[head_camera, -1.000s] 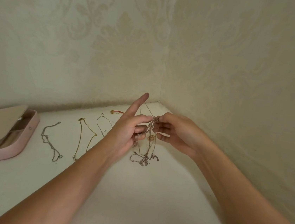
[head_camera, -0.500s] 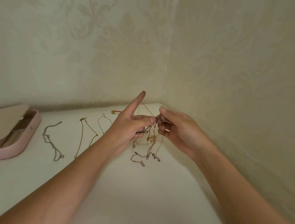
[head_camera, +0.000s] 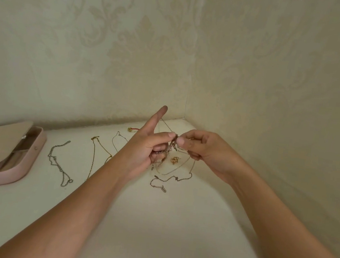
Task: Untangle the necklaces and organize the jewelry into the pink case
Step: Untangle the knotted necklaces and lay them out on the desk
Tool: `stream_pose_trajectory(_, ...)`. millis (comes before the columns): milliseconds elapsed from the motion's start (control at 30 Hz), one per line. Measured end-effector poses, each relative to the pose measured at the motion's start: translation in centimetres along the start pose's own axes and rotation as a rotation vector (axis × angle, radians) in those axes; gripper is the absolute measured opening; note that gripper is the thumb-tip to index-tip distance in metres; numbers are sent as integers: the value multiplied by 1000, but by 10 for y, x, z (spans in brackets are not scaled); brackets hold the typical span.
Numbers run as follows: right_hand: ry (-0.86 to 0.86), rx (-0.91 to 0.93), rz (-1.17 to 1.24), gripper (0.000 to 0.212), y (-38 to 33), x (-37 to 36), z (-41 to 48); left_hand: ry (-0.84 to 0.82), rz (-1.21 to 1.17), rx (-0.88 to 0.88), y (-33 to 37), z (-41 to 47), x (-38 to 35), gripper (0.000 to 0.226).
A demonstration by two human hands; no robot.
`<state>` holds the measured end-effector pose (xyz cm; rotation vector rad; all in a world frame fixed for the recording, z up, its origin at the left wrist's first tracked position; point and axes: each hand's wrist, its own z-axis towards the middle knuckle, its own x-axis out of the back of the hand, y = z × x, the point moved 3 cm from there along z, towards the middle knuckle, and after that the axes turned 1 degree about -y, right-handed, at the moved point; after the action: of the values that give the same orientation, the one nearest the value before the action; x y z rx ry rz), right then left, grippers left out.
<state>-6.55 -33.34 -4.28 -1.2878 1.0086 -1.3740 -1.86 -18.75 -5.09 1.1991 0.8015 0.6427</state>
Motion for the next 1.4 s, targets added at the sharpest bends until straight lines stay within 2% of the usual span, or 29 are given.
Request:
stream_pose_trajectory(67,-2,-24,-36,19,-1,-1,-2,-27,74,-12,0,-2,-1,68)
stream_pose_trajectory(167,38,-56,-42,29,0,3,-2,-19,211,-51,3,-4,-1,72)
stream_pose_trajectory(300,63,-117,78,26,3,4,0,0,198,-58,4,-4,0,76)
stream_pose_trajectory(367,19,-146,142,14,4,2,0,-19,201,-46,3,-4,0,72)
stream_pose_trajectory(400,-7,-154,170,4,4,0,-1,-28,191,-34,2,-4,-1,69)
stream_pose_trajectory(433,-27,-151,192,6,4,-1,0,-35,163,-18,1,-4,-2,66)
stream_pose_trajectory(567,-67,-111,159,31,1,-4,-1,-44,-57,50,-1,-3,-4,55)
stream_pose_trajectory(633,-76,-100,124,36,1,-3,-1,-57,-139,69,0,-3,-4,56)
stream_pose_trajectory(800,-76,-130,155,13,3,-1,0,-77,-180,100,0,-5,-8,47)
stream_pose_trajectory(933,-174,-205,397,9,5,-5,0,-160,-183,85,3,-7,-9,58)
stream_pose_trajectory(1000,-223,-214,568,21,6,-8,1,-197,-162,74,5,-7,-7,57)
stream_pose_trajectory(1033,-235,-211,615,28,6,-10,1,-195,-152,69,6,-7,-6,57)
stream_pose_trajectory(1133,-196,-213,730,19,6,-10,1,-128,-111,59,8,-6,-1,63)
stream_pose_trajectory(1233,-175,-158,885,33,1,-1,3,-53,-122,52,9,-5,2,65)
stream_pose_trajectory(1300,-174,-156,852,33,-2,5,1,-36,-126,43,9,-5,2,64)
stream_pose_trajectory(1367,-144,-165,601,26,-4,6,-2,-48,-109,35,9,-5,3,61)
stream_pose_trajectory(1400,-128,-160,442,29,-5,5,-3,-60,-97,33,9,-5,3,62)
